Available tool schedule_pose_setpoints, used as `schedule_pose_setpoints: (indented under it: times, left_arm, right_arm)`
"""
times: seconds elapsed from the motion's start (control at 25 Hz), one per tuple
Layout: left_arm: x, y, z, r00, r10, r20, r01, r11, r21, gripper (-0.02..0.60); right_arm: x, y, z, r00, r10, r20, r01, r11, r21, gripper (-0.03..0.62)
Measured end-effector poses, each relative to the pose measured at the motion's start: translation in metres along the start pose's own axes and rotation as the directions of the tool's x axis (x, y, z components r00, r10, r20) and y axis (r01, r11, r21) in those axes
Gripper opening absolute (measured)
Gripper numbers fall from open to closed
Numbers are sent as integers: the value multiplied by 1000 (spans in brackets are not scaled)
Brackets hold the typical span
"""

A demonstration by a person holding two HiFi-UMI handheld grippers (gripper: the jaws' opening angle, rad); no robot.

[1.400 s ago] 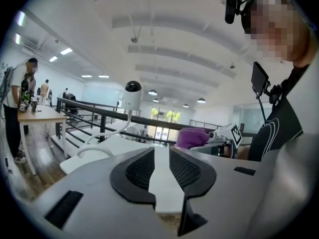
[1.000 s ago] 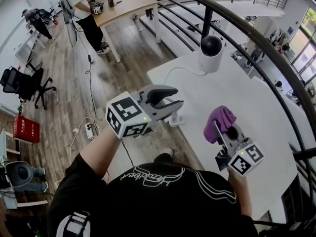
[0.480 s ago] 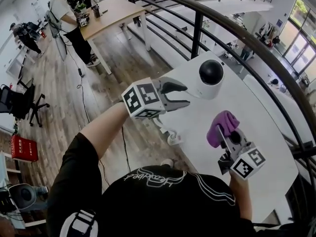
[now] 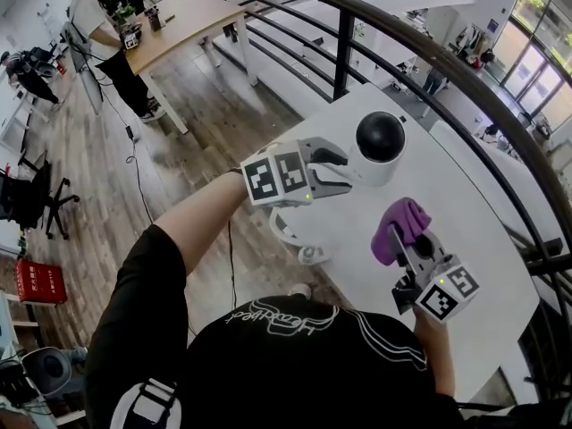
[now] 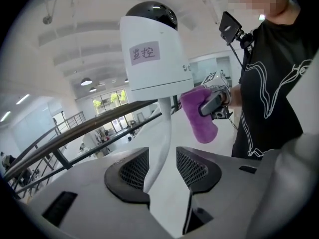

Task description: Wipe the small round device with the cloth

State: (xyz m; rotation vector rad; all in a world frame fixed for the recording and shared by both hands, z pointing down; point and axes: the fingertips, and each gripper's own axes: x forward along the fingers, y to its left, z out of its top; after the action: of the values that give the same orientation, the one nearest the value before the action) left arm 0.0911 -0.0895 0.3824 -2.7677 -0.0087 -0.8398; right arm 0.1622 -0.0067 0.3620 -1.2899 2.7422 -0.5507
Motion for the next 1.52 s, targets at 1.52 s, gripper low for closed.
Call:
schedule_pose_setpoints:
  times: [1.52]
  left_arm:
    - [16, 0, -2, 1000, 18, 11, -19, 998, 58, 67]
  right_arm:
    - [-10, -13, 143, 964, 63, 259, 60, 895, -441, 61]
